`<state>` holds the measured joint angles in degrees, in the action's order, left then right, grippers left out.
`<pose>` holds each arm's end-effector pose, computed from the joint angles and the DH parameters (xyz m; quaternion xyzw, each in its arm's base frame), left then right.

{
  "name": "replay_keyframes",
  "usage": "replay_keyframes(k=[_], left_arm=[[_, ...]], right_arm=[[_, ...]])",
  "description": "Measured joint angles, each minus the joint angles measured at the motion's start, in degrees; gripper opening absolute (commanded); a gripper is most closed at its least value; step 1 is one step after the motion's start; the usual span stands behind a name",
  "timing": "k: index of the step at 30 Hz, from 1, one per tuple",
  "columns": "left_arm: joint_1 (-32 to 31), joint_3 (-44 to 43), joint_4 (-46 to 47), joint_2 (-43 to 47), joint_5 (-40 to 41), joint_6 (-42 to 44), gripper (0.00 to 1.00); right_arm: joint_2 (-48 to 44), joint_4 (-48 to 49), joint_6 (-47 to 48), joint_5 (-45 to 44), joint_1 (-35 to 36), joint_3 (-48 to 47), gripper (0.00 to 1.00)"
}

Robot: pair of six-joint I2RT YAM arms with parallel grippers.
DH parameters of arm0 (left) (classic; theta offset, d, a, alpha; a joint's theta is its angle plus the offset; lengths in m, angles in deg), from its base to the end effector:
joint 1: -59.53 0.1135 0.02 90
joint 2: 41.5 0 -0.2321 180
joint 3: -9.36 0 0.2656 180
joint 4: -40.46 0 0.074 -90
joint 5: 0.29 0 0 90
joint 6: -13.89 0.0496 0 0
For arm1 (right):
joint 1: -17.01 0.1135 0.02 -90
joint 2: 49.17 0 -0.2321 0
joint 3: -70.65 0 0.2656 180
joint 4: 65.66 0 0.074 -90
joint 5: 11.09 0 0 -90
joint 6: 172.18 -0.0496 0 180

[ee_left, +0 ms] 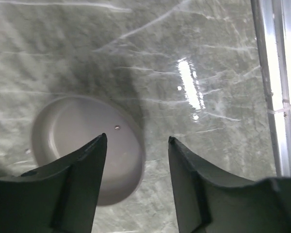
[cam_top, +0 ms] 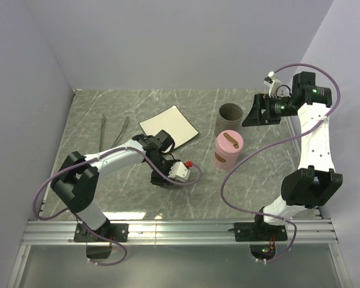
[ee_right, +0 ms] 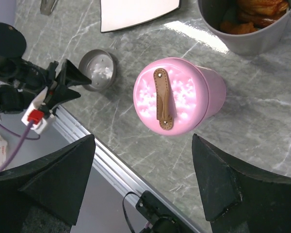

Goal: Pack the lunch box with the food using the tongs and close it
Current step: Pick up the box lid from the center of the board.

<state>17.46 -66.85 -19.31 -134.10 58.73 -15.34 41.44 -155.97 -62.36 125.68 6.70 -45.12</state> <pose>0.2154 -0.2288 0.1573 0.7679 0.5714 -0.2427 0.1576 0.3097 -0.0196 0.3605 -0.1594 0.8862 0.3230 0.2914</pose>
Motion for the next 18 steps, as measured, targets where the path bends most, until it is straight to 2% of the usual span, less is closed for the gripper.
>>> replay_keyframes(k=[3, 9, 12, 18], left_arm=[[-1.25, 0.0, -0.92, -1.51, 1.11, -0.22, 0.56], [-3.78, 0.02, -1.88, -4.31, 2.84, -2.14, 0.44], [-4.33, 0.15, -1.55, -4.74, 3.43, -3.34, 0.35], [-4.37, 0.31, 0.15, -3.48, 4.02, -5.92, 0.06]], right_arm=[[0.0, 0.02, 0.28, 0.57, -1.11, 0.0, 0.87], [0.0, 0.02, 0.83, 1.92, -2.21, 0.02, 0.87], [-0.02, 0.02, 0.96, 2.49, -2.27, 0.02, 0.87], [-0.11, 0.04, 0.98, 4.13, -2.43, 0.81, 0.87]])
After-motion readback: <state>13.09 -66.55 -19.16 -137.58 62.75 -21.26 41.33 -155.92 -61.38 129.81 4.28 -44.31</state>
